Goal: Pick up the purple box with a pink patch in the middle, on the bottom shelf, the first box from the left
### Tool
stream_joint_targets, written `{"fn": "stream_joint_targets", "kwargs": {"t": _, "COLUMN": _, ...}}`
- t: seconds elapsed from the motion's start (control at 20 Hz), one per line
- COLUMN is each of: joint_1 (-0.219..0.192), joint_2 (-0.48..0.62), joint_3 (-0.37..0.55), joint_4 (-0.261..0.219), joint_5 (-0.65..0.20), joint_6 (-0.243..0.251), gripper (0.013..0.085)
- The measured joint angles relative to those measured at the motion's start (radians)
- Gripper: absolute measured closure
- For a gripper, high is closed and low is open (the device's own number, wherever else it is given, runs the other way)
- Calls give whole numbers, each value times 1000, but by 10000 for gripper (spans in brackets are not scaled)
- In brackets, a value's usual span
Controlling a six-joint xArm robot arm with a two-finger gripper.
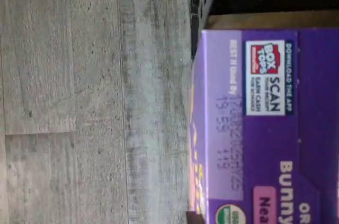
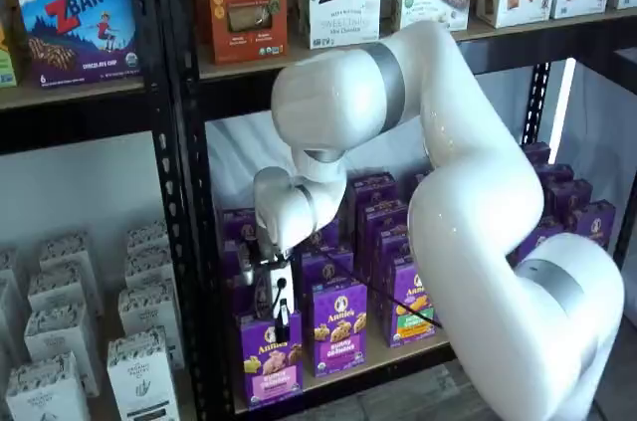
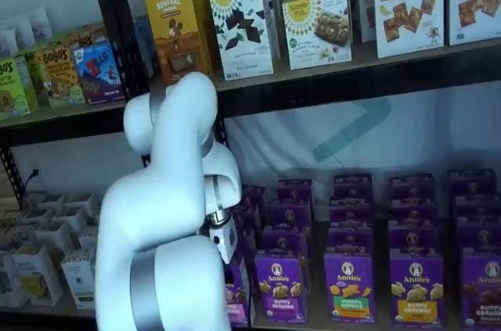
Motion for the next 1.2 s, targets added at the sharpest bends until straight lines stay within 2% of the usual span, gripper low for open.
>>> {"fn": "stream_joint_targets", "kwargs": {"t": 0.5, "joint_1": 11, "joint_2": -54, "joint_3": 83, "joint_4": 17, "joint_5": -26, "joint_6": -4, "gripper": 610}}
{"fn": "stream_joint_targets", "kwargs": {"t": 0.65, "joint_1": 14, "joint_2": -79, "joint_3": 119, "joint_4": 25, "joint_5": -41, "joint_6": -8, "gripper": 690}}
{"fn": "stream_joint_targets", "kwargs": {"t": 0.75, "joint_1": 16, "joint_2": -90, "joint_3": 135, "joint_4": 16, "joint_5": -45, "joint_6": 1, "gripper": 690}}
{"fn": "stream_joint_targets", "kwargs": {"t": 1.2, "joint_1": 27, "joint_2": -201, "joint_3": 298, "joint_4": 2, "joint_5": -94, "joint_6": 26, "gripper": 690}}
